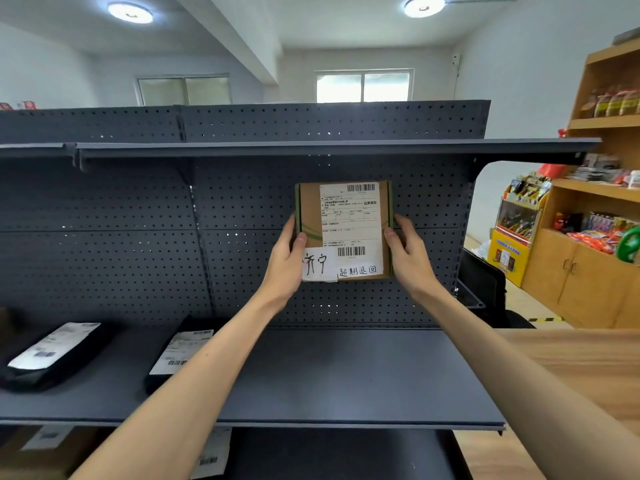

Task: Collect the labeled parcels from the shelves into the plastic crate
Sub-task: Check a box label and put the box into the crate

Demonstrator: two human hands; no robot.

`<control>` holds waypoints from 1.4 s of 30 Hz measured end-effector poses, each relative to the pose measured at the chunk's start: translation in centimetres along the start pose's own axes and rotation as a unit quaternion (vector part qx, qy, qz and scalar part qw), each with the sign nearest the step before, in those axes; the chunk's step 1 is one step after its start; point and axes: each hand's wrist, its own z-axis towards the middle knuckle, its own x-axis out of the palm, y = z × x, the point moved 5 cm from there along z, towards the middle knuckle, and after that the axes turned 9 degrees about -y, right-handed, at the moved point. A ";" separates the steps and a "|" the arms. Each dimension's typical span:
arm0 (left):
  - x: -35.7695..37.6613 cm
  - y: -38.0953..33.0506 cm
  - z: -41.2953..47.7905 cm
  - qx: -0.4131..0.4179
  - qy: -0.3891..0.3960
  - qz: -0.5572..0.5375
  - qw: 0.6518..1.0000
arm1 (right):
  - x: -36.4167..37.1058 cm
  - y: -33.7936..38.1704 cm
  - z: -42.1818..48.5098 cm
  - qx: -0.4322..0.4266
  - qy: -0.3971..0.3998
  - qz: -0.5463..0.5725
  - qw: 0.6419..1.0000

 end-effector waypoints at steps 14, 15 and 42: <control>13.6 1.4 0.8 -0.028 0.148 -0.109 0.983 | -11.3 -2.4 -0.4 0.055 -0.134 -0.055 0.988; 15.2 1.3 0.7 -0.032 0.168 -0.117 0.978 | -12.7 -2.3 -0.7 0.057 -0.152 -0.062 0.985; 36.0 -16.3 -21.2 -0.043 0.599 -0.354 0.717 | -35.0 15.2 -24.6 0.063 -0.571 -0.345 0.742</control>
